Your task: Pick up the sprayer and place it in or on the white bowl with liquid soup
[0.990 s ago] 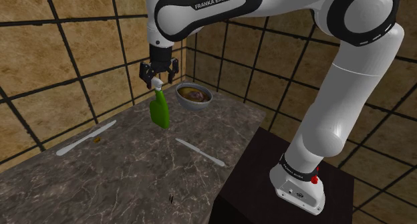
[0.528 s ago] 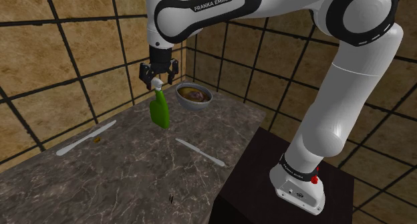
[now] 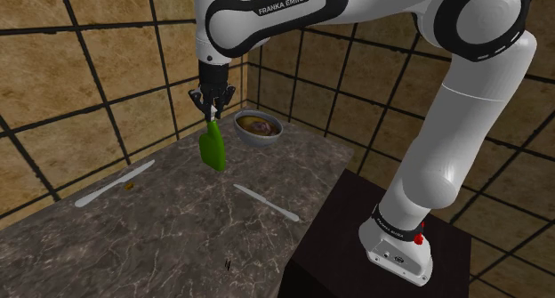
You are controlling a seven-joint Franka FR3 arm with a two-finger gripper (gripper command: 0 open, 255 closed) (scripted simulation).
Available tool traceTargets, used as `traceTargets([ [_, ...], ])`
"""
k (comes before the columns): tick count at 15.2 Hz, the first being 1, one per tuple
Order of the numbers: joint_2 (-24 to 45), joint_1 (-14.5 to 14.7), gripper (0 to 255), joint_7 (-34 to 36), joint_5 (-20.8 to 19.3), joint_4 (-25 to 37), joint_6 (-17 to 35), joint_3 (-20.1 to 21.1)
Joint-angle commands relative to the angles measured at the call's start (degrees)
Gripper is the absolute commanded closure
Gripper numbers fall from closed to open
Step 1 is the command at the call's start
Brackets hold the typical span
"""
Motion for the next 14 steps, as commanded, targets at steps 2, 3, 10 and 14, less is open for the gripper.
traceTargets([
  [2,0.02,0.00,255,0.00,0.00,-0.01,0.01,0.00],
  [3,-0.15,-0.01,255,-0.03,0.06,0.57,-0.73,0.00],
  [10,-0.94,-0.05,255,-0.15,0.31,5.05,-5.97,-0.01],
  [14,-1.12,-0.05,255,-0.15,0.36,7.93,-9.01,-0.01],
])
